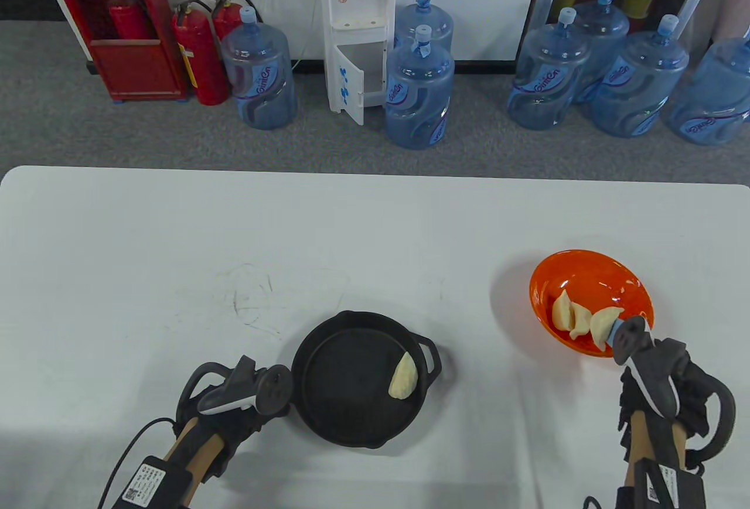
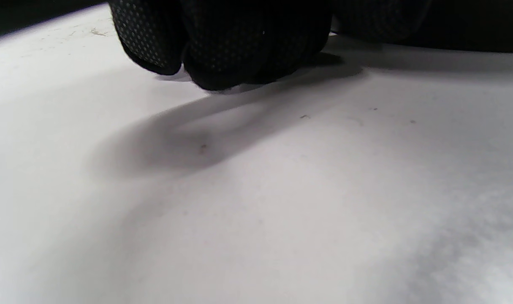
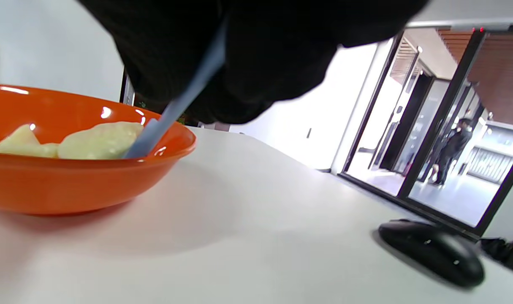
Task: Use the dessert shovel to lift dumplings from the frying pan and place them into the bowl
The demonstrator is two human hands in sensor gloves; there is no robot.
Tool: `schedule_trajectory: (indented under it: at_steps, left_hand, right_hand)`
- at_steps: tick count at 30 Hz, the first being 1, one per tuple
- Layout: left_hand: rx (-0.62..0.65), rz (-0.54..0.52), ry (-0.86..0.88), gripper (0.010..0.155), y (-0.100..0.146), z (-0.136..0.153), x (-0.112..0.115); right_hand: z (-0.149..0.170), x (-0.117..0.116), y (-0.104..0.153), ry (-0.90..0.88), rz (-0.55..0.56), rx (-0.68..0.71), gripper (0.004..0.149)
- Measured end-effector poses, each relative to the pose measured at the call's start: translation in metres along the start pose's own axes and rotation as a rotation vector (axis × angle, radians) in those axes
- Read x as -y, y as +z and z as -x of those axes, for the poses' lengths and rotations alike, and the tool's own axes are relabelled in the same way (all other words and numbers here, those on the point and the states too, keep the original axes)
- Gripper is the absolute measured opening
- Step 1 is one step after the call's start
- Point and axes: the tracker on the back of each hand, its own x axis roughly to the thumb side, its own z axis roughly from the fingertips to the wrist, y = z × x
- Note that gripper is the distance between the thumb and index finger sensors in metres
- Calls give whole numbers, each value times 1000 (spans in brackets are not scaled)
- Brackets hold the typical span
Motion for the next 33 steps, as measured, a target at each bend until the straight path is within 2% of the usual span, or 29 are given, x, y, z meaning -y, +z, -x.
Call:
schedule_trajectory:
  at_steps: [8, 13, 16, 19, 24, 33]
  left_hand:
    - [1, 3, -1, 56, 0, 0, 0]
    - [1, 4, -3, 56, 0, 0, 0]
    - [1, 4, -4, 56, 0, 0, 0]
    - [0, 4, -4, 56, 0, 0, 0]
    - [-2, 4, -5, 56, 0, 0, 0]
    - [-3, 4, -6, 56, 0, -1, 0]
  right_hand:
    - [-13, 16, 3, 175, 94, 12, 42]
    - [-11, 29, 8, 102, 125, 16, 42]
    - [-10, 39, 15, 29, 187, 44, 42]
    - [-13, 50, 26, -80, 231, 117, 42]
    - [-34, 63, 50, -233, 242, 265, 42]
    - [-89, 62, 99, -363, 280, 550, 41]
